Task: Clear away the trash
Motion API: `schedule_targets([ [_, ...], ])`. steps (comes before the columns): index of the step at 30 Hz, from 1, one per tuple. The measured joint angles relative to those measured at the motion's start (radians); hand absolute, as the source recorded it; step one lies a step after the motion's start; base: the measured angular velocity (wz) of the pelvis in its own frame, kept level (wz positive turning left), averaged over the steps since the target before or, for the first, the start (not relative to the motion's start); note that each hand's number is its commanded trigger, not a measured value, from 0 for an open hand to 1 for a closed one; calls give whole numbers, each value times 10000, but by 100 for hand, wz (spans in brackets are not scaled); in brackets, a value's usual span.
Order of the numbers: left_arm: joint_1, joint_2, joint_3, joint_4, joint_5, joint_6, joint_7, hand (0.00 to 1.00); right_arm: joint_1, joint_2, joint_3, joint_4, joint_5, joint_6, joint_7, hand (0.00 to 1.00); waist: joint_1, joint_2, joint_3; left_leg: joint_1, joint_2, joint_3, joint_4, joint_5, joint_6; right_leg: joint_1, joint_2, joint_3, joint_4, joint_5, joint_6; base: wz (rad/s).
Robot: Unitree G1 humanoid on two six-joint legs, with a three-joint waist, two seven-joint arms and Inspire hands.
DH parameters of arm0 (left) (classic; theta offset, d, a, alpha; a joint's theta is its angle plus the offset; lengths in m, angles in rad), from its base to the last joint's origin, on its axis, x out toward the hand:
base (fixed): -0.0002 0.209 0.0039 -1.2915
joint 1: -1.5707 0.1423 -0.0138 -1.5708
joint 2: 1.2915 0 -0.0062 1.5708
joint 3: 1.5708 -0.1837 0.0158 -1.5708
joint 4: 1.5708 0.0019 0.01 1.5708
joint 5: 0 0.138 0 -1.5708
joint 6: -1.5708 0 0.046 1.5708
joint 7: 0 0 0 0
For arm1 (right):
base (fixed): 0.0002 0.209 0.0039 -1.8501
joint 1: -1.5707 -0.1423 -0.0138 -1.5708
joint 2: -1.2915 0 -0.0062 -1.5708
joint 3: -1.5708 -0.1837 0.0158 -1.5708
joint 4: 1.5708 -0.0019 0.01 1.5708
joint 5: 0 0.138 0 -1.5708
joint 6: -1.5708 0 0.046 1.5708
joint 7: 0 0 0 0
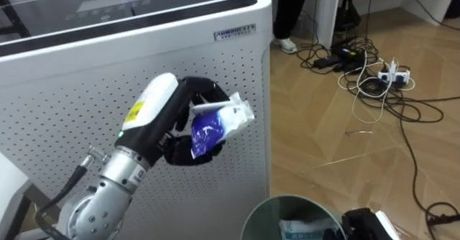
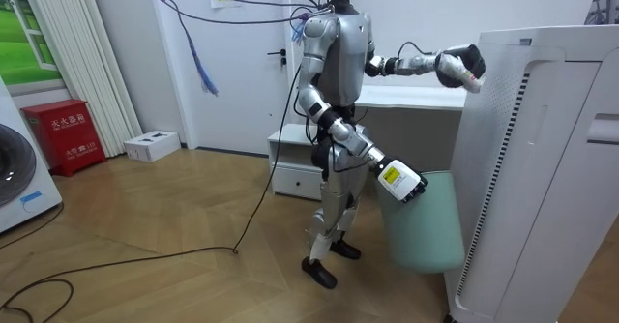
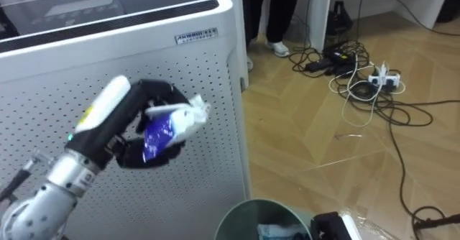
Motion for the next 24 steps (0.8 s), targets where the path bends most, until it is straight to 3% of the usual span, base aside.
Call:
schedule_targets([
  [3, 213, -41, -419, 4, 1, -32, -143, 100, -11, 3, 84, -52, 72, 0, -111, 100, 24, -111, -4, 6, -9, 47, -1, -1, 0, -12, -9, 43, -9, 4, 0, -4],
  [11, 985, -76, -714, 161, -58, -290, -243, 100, -55, -8, 252, -667, 129, -151, -195, 100, -40, -115, 7, 30, 16, 124, 10, 1, 2, -28, 13, 173, 20, 25, -19, -4],
  [17, 1140, -438, -1067, 779, -296, -290, -256, 100, -244, 32, 293, -835, 117, -250, -198, 100, -38, -129, 38, -82, 19, 129, 9, 0, 2, -168, 18, 204, 52, 25, -18, -1],
  [20, 1128, -569, -1447, 1434, -275, -439, -252, 100, -593, 94, 460, -801, 171, -291, -250, 100, -100, -188, 176, -150, 34, 187, 11, 1, 2, -292, 22, 255, 112, 24, -18, -5],
  [24, 1129, -860, -1668, 2271, 69, -466, -245, 100, -613, 315, 491, -811, 159, -577, -249, 100, -126, -304, 255, -302, 46, 262, 10, 1, 2, -457, 31, 280, 135, 24, -18, -2],
])
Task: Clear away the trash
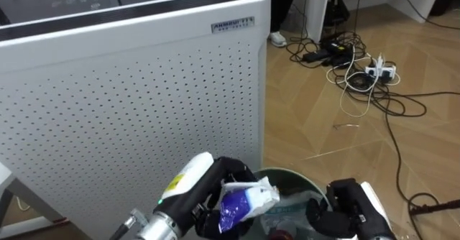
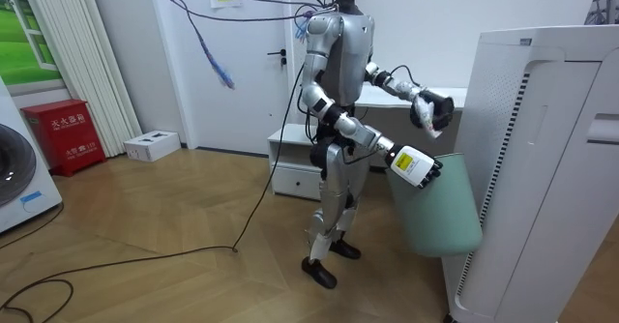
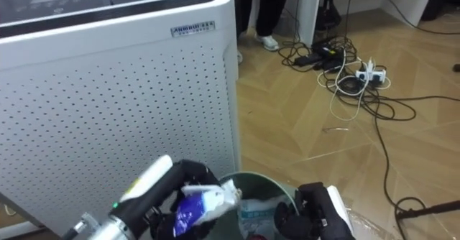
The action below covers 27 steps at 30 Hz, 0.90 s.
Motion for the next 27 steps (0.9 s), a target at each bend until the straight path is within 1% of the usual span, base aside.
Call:
schedule_targets([
  [2, -15, -46, -29, 358, 46, -28, 0, 100, -35, 83, 1, 0, -2, -34, 87, 100, -24, 0, 0, -88, -3, 55, -2, 0, 0, -119, -7, 47, 16, 0, 0, -7],
  [5, -69, -341, -51, 985, 100, -43, 8, 100, -44, 226, 7, 2, 6, -37, 330, 100, -48, -8, 1, -256, -6, 108, 2, 0, 1, -315, -13, 95, 33, 2, 3, -5],
  [6, -79, -386, -89, 1072, 109, -43, 8, 100, -44, 248, 12, 2, 6, -37, 376, 100, -55, -9, 0, -275, -6, 107, 2, 0, 1, -333, -14, 93, 35, 2, 3, 0],
  [9, -133, -539, -318, 1425, 139, -58, 8, 100, -93, 341, 144, 3, 4, -37, 662, 100, -110, -39, -11, -400, -1, 99, 1, 0, 1, -467, -2, 117, 47, 2, 3, 0],
  [11, -347, -676, -556, 2099, 154, -77, 8, 99, -115, 396, 276, 8, 7, -37, 841, 100, -164, -47, -10, -416, -1, 87, -2, 0, 1, -483, 2, 141, 44, 2, 2, 0],
  [12, -393, -675, -633, 2234, 159, -77, 18, 82, -121, 419, 297, 8, 6, -37, 860, 100, -172, -50, -8, -415, -1, 85, -6, 0, 1, -485, 2, 152, 44, 2, 2, 0],
  [14, -494, -695, -812, 2533, 309, -77, 39, 29, -122, 465, 385, 21, 5, -37, 867, 100, -192, -61, -6, -411, -3, 82, -8, 0, 1, -486, 1, 173, 42, 2, 2, -3],
  [15, -499, -699, -886, 2588, 519, -78, 40, 0, -122, 499, 437, 33, 2, -37, 859, 100, -205, -78, -1, -411, -4, 82, -8, 0, 1, -489, 1, 185, 39, 2, 2, 0],
  [17, -500, -755, -916, 2678, 782, -100, 44, 0, -122, 543, 521, 35, 2, -37, 851, 100, -222, -114, -1, -411, -6, 83, -10, 0, 1, -493, 2, 196, 36, 2, 2, 0],
  [19, -501, -798, -916, 2743, 803, -109, 67, 0, -122, 617, 554, 34, 2, -37, 849, 100, -220, -136, -9, -411, -5, 83, -7, 0, 0, -492, 3, 201, 36, 2, 2, 0],
  [23, -573, -1029, -879, 3019, 896, -113, 264, 0, -122, 771, 554, 33, -4, -37, 860, 100, -216, -144, -8, -411, -3, 101, 2, 0, 1, -489, 2, 181, 40, 2, 2, 0],
  [27, -691, -1165, -879, 3293, 936, -113, 356, 0, -122, 834, 557, 30, -3, -36, 949, 100, -195, -143, -9, -411, 1, 98, 25, 0, 1, -498, 2, 189, 78, 3, 1, 0],
])
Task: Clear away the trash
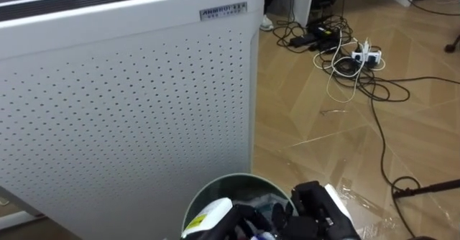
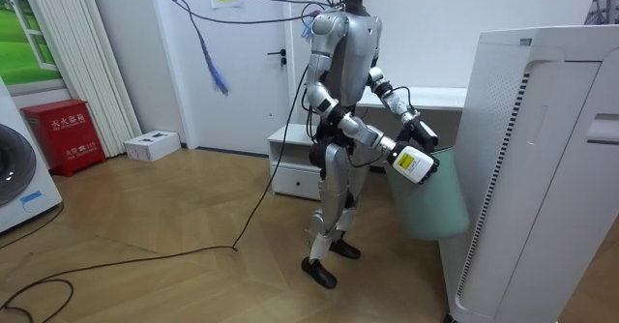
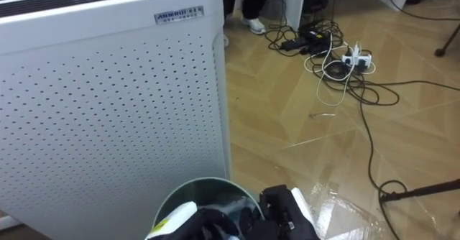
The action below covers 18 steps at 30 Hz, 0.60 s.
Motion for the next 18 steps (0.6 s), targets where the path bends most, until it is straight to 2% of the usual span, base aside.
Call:
schedule_targets([
  [5, -124, -49, 89, 186, 2, 2, 54, 0, 0, 1, 16, -4, -12, 25, 37, 100, 14, 3, -2, 3, 1, -1, 29, 0, 0, -7, -6, 12, 40, 0, 0, 0],
  [7, -146, -151, 226, 358, 4, 10, 59, 0, -1, -1, 12, -4, -26, 25, 53, 100, 14, 4, -2, 3, 1, -1, 35, 0, 0, -7, -2, 16, 46, 0, 0, 0],
  [18, -145, -180, 470, 374, 2, 23, 527, 0, -1, 3, 13, -4, -48, 28, 232, 100, 65, 31, -20, 13, 6, -5, 36, 0, 0, -5, 33, 19, 51, 0, -1, 0],
])
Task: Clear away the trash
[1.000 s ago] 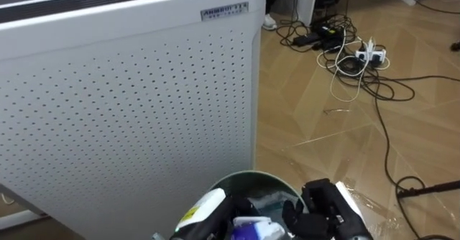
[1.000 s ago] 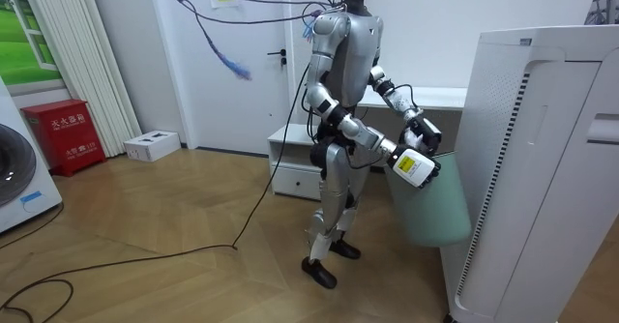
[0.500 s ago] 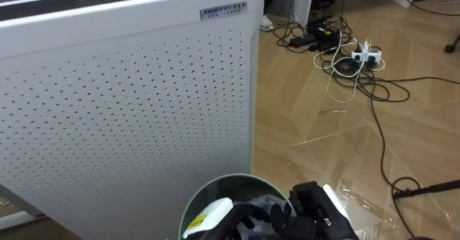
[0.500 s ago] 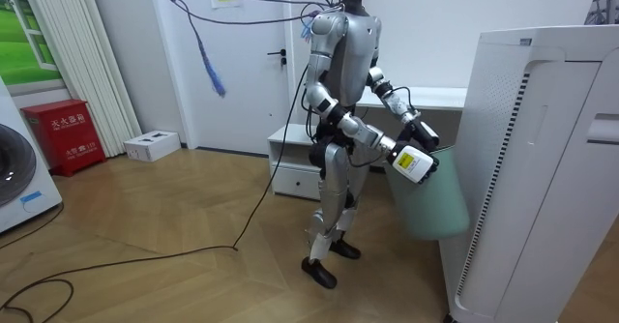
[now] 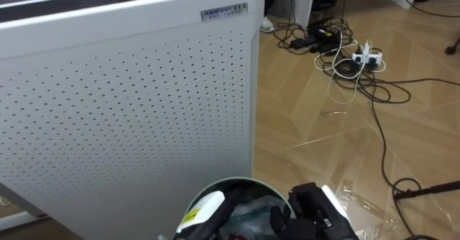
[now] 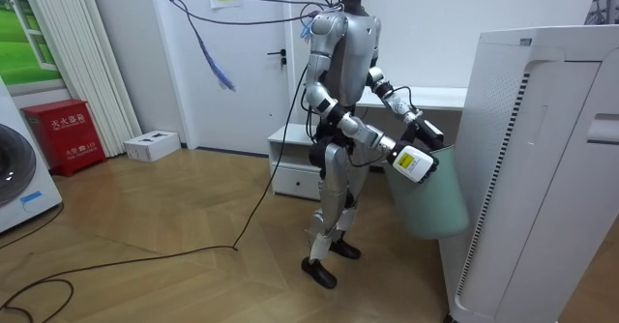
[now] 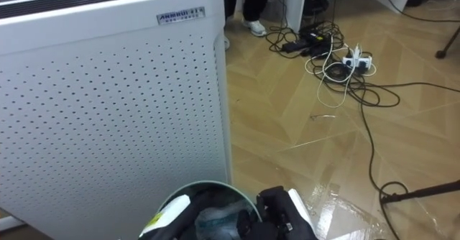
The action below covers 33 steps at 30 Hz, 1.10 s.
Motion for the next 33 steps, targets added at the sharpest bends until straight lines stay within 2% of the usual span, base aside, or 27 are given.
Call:
schedule_targets([
  [9, 10, 6, 78, 397, -56, -131, 449, 0, 4, -16, -4, 5, 0, 0, -13, 100, -8, 0, 0, 31, 0, 0, 10, 0, 0, 18, -10, 2, 46, 0, 0, 0],
  [16, 435, 88, 193, 365, -213, -227, 478, 0, 301, -123, -28, 152, 0, -22, -140, 100, -12, -37, -29, 54, 4, 12, 6, 0, 1, 20, -8, 4, 59, -1, 1, 0],
  [18, 566, 92, 228, 372, -208, -257, 446, 0, 286, -123, -98, 709, 19, -180, -99, 100, 28, -71, -51, 108, 3, 11, -17, 0, 1, 60, -20, 3, 50, -1, 1, -2],
  [20, 693, 107, 232, 530, -209, -516, 406, 0, 293, -111, -189, 1423, 207, -380, -50, 100, 66, -117, -75, 211, 3, 9, -38, 0, 0, 172, -30, 7, 13, -1, 1, 0],
  [22, 1150, 172, 262, 555, -227, -733, 403, 0, 362, -107, -355, 2210, 348, -417, -53, 100, 96, -170, -126, 373, -7, -14, -76, 0, 0, 387, -22, 3, -121, -1, 0, 0],
  [27, 1765, 304, 1292, 751, -633, -818, 446, 0, 784, -121, -1215, 3427, 684, -448, -261, 100, 187, -186, -158, 547, -25, -73, -66, -1, 0, 617, -14, -92, -148, -1, 1, 6],
  [28, 1899, 405, 1465, 778, -711, -816, 449, 0, 816, -232, -1300, 3836, 710, -447, -351, 100, 183, -176, -199, 563, -33, -77, -62, -2, -1, 642, -15, -115, -150, -5, 7, 0],
  [33, 2174, 610, 1746, 779, -1019, -815, 400, 0, 904, -363, -1794, 4517, 730, -442, -675, 100, 216, -168, -205, 552, -29, -80, -18, -2, 0, 639, 7, -111, -128, -6, 9, 0],
])
